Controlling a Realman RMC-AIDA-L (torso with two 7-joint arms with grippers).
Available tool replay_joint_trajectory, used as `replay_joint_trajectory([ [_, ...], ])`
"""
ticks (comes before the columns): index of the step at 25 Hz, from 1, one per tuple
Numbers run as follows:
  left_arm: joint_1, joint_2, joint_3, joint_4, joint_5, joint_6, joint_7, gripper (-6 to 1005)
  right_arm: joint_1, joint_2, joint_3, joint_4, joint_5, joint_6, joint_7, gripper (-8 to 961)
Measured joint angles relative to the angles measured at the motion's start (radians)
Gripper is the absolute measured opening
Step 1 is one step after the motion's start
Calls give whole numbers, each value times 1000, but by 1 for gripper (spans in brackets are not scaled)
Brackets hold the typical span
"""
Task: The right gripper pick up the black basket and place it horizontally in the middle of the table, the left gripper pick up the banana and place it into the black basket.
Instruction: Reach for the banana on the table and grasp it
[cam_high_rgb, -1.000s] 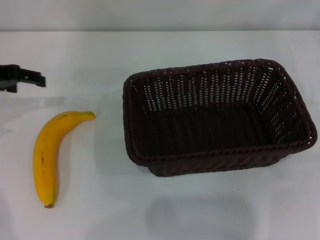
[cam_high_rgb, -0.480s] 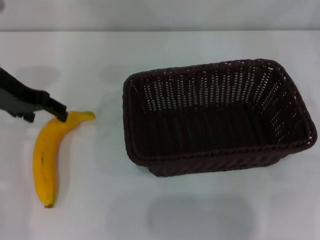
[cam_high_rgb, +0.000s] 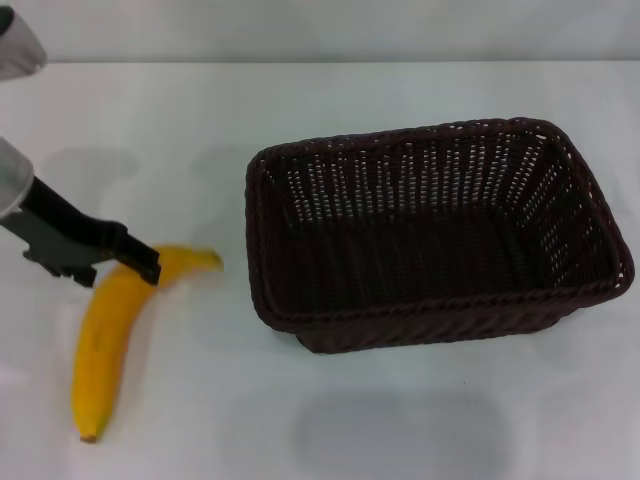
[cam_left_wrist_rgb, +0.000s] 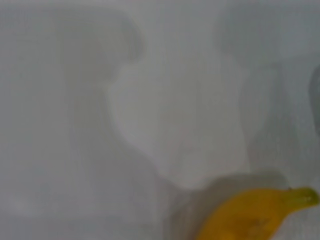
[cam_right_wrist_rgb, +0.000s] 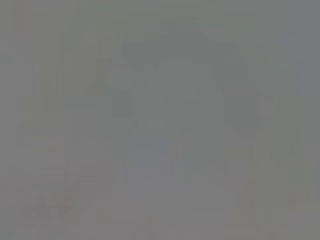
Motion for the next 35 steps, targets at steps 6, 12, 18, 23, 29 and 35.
replay_joint_trajectory([
  [6, -2, -3, 4, -21, 5, -3, 2, 859, 0, 0, -1, -1, -9, 0, 0, 793],
  [12, -2, -4, 6, -23, 8, -3, 3, 857, 1, 1, -1, -1, -10, 0, 0, 793],
  [18, -12, -4, 8, -29, 21, 8, 14, 856, 11, 2, -1, 7, -10, 0, 0, 793],
  [23, -38, -4, 13, -87, 25, 28, 38, 854, 14, 2, -2, 10, -10, 0, 0, 792],
  [29, -59, -11, 43, -102, 25, 34, 60, 852, 14, 2, -3, 11, -10, 0, 0, 792],
  [35, -65, -22, 61, -103, 50, 44, 61, 850, 14, 3, -3, 14, -10, 0, 0, 792],
])
